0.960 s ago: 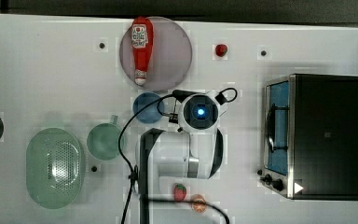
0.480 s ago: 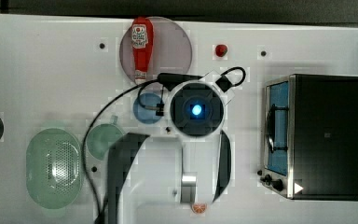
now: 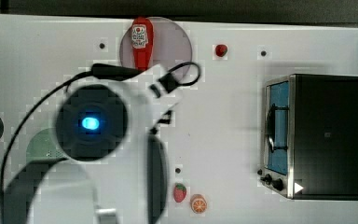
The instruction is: Pick Banana and place it in mug.
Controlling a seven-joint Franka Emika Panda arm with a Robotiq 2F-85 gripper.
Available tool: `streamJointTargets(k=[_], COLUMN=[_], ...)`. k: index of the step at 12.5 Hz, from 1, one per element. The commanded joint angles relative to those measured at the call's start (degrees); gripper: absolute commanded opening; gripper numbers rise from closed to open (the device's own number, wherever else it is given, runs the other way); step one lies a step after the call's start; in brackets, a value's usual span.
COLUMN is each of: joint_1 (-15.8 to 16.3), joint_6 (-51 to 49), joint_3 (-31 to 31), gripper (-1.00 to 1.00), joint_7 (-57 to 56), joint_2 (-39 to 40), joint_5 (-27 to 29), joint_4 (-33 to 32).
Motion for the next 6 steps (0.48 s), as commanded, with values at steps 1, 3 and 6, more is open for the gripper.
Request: streamJointTargets(k=[1,3,6], joint_1=[2.13,2.25,2.27], joint_6=[-1.50,-1.21,4.88], joint_3=[7.01,10.49,13.07], gripper=[-0.30,-0.30,-0.30], joint_7=[17.09,23.40,28.54], joint_2=[1.66,3.52,7.57], joint_5=[0.47,0.71,1.22], joint_4=[-1.12,-1.93,-5.22])
